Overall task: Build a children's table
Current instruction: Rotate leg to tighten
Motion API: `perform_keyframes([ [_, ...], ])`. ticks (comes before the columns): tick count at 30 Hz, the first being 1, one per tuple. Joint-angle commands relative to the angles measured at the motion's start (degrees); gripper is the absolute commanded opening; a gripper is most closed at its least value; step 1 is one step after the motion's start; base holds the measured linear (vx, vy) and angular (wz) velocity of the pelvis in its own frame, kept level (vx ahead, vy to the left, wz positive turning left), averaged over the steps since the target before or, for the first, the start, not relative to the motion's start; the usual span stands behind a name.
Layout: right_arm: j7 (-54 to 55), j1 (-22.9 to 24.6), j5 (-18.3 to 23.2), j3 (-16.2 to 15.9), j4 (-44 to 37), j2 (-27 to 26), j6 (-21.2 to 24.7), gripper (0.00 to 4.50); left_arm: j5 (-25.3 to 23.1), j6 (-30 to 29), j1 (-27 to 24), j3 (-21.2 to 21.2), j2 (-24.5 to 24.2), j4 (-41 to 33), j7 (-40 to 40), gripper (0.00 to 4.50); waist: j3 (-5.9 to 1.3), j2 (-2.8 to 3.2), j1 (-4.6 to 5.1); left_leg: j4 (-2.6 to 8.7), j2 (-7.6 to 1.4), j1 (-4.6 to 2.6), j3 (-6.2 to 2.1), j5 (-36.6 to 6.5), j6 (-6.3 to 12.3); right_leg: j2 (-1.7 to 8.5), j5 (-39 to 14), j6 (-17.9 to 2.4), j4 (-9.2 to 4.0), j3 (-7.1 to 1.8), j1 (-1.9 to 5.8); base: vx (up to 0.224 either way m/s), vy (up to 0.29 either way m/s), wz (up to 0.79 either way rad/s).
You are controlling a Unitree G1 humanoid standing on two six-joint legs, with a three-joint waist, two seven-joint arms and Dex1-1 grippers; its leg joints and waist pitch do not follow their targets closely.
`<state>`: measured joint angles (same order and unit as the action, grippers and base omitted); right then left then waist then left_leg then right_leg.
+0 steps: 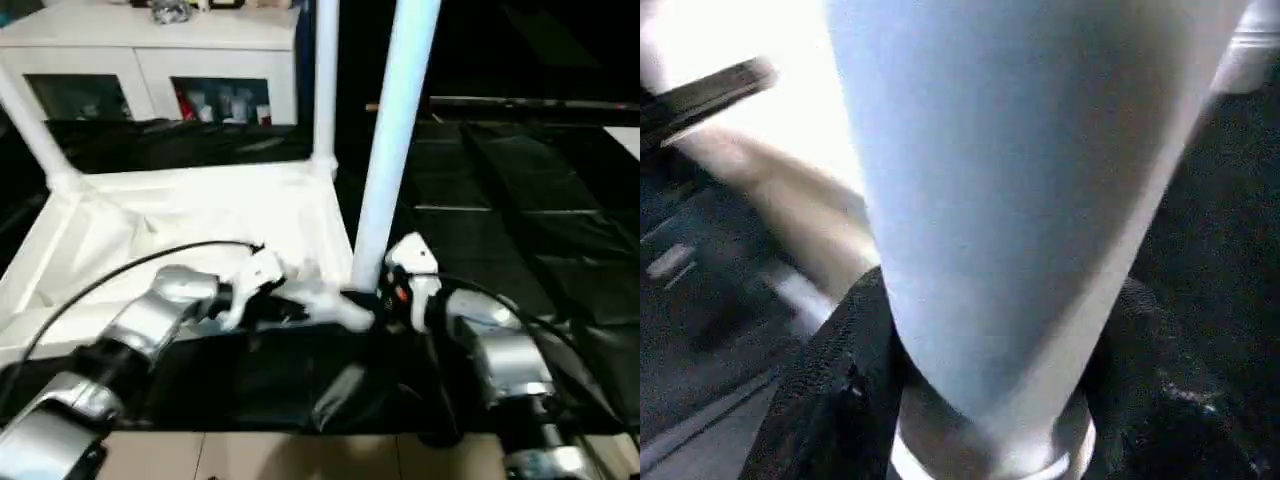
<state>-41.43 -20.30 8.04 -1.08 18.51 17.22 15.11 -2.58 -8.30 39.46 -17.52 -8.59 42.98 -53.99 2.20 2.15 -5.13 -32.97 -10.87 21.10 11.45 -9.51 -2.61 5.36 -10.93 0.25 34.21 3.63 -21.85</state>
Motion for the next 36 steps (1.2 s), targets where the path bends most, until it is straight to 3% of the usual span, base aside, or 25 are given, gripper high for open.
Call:
perform_keyframes([
  [1, 3.66, 2.13, -0.22, -4.56, 1.73, -6.16, 3.18, 2.05, 0.2, -0.07, 2.89, 4.98, 2.58, 3.12, 14.17, 0.0, -2.96, -0.88, 0.18, 3.99, -2.05, -0.86, -1.38, -15.79, 0.18, 3.29, -17.42, -10.32, -4.99, -2.22, 1.45, 0.0, 0.0, 0.0],
  [6, 11.07, 1.88, -2.17, -4.73, 1.99, -11.21, 2.68, 2.03, 0.16, 1.53, 4.31, 5.48, 4.43, 5.84, 16.66, 0.0, -2.9, -0.67, 0.48, 4.26, -2.01, -0.78, -1.54, -17.18, 0.34, 3.31, -19.0, -9.34, -5.29, -2.18, 1.46, 0.0, 0.0, 0.0],
  [9, 7.02, 2.31, -0.11, -5.06, -0.08, -11.58, 1.11, 2.03, 0.51, 2.39, 3.98, 4.99, 4.34, 5.62, 13.47, 0.0, -2.87, -0.59, 0.55, 4.34, -2.11, -0.81, -1.59, -18.34, 0.55, 3.42, -20.16, -8.82, -5.46, -2.26, 1.47, 0.0, 0.0, 0.0],
  [10, 6.82, 2.3, 0.14, -4.94, -0.18, -11.59, 1.2, 2.37, 0.53, 2.46, 3.94, 4.94, 4.31, 5.57, 13.18, 0.0, -2.9, -0.6, 0.56, 4.33, -2.1, -0.77, -1.57, -18.07, 0.64, 3.38, -19.78, -8.81, -5.42, -2.28, 1.5, 0.0, 0.0, 0.0],
  [12, 1.66, 2.02, 3.42, -4.23, -2.1, -10.08, 3.0, 2.72, 0.93, 3.25, 3.05, 4.15, 3.51, 4.53, 8.8, 0.0, -3.02, -0.53, 0.47, 4.33, -2.12, -0.71, -1.55, -17.38, 1.22, 3.35, -18.02, -9.17, -5.29, -2.28, 1.69, 0.0, 0.0, 0.0],
  [18, -13.27, 1.23, 4.35, -7.51, -4.87, -0.5, 2.9, 3.16, 2.15, 4.75, 0.28, 2.31, 0.71, 1.31, -2.02, 0.0, -3.4, -0.84, 0.06, 3.47, -2.13, -0.19, -1.09, -10.93, 4.49, 3.25, -7.21, -12.53, -4.13, -2.17, 2.31, 0.0, 0.0, 0.0],
  [21, -18.56, 0.19, 4.38, -7.49, -4.08, 3.39, 1.24, 3.16, 3.72, 4.68, -1.82, 1.4, -1.58, -1.82, -8.78, 0.0, -3.38, -0.85, -0.15, 3.36, -2.25, -0.04, -0.98, -9.96, 5.56, 3.31, -7.36, -13.19, -4.0, -1.97, 2.36, 0.0, 0.0, 0.0],
  [25, -24.81, -0.95, 4.77, -7.69, -3.48, 7.1, 1.02, 3.16, 5.32, 3.68, -4.39, 0.09, -5.2, -6.01, -16.93, 0.0, -3.31, -0.7, -0.2, 3.51, -2.59, -0.32, -1.01, -11.15, 5.15, 3.21, -9.98, -13.52, -3.99, -1.95, 2.03, 0.0, 0.0, 0.0],
  [29, -31.08, -1.1, 4.08, -10.21, -3.42, 10.58, 1.33, 3.16, 5.8, 1.12, -6.35, -0.72, -8.49, -9.57, -21.72, 0.0, -3.14, -0.6, -0.33, 3.83, -2.82, -0.64, -1.04, -13.33, 3.84, 3.23, -12.08, -13.78, -4.06, -2.09, 1.8, 0.0, 0.0, 0.0],
  [34, -32.86, -1.04, 4.5, -11.02, -2.99, 10.38, 1.16, 3.16, 6.54, -0.21, -7.59, -0.43, -9.62, -11.48, -23.49, 0.0, -3.12, -0.91, -0.5, 3.91, -2.83, -0.64, -1.03, -13.11, 3.13, 3.33, -11.74, -13.66, -3.98, -2.22, 1.8, 0.0, 0.0, 0.0],
  [36, -33.66, -1.47, 5.14, -11.03, -2.56, 9.84, 1.44, 2.82, 6.7, -0.64, -7.99, -0.35, -10.19, -12.17, -24.08, 0.0, -3.17, -0.89, -0.54, 3.81, -2.72, -0.61, -1.01, -12.37, 3.31, 3.29, -10.67, -13.93, -3.86, -2.21, 1.83, 0.0, 0.0, 0.0],
])
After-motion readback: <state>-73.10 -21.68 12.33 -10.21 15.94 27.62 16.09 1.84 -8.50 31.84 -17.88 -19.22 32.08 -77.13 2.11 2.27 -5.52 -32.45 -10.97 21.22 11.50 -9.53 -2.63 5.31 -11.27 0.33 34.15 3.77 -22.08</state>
